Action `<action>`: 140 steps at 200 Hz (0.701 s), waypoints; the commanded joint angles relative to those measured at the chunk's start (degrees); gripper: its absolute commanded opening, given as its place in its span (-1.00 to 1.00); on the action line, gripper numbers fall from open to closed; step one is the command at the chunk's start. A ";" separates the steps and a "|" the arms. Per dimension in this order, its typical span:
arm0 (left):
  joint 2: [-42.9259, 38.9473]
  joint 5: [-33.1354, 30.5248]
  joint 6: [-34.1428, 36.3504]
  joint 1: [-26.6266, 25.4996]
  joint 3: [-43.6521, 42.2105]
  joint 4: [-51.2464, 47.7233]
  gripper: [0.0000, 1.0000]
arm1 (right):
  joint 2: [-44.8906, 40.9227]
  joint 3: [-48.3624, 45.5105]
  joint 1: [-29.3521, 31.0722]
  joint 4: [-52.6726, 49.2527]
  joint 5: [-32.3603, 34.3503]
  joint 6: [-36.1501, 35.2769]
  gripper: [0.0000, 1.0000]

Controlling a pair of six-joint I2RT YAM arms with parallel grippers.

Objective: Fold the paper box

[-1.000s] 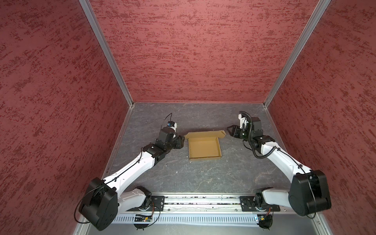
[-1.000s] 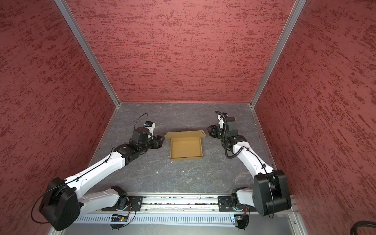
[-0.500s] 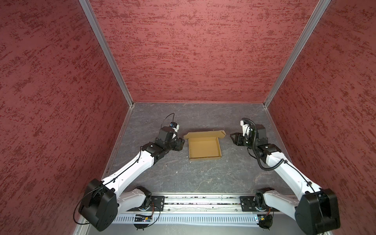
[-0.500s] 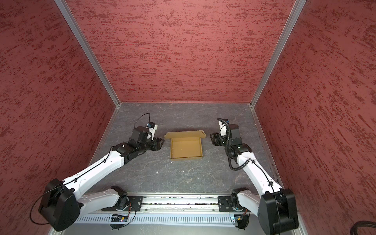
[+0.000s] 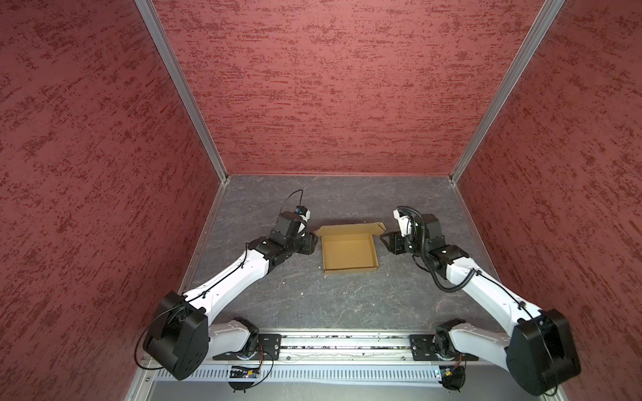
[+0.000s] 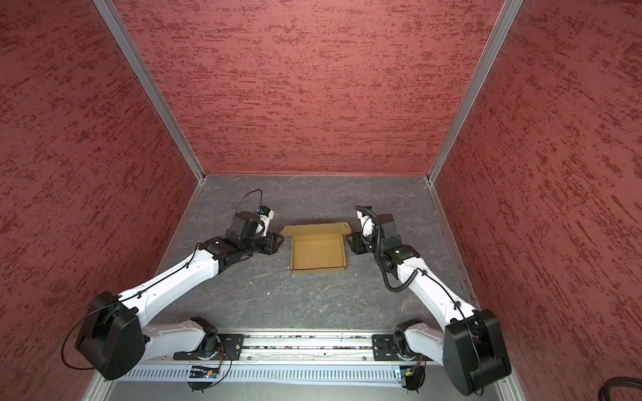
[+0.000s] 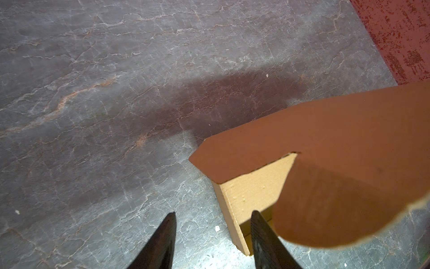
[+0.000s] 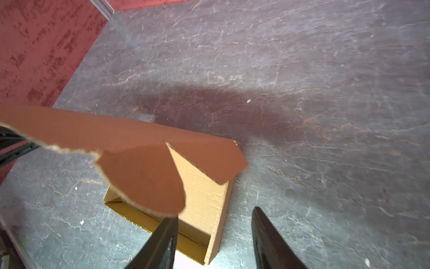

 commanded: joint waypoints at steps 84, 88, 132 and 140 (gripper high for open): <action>4.42 1.27 2.56 0.43 4.06 1.84 -0.01 | 4.50 6.37 2.04 0.53 5.76 -3.60 0.02; 4.51 1.33 2.58 0.51 4.15 1.91 -0.01 | 4.58 6.47 2.05 0.47 5.78 -3.74 0.03; 5.51 1.65 2.93 0.78 5.16 1.93 -0.07 | 6.47 7.83 2.06 0.75 4.92 -4.69 0.02; 5.64 1.79 3.03 0.87 5.40 1.92 -0.07 | 6.78 8.04 2.13 1.11 4.60 -4.78 0.02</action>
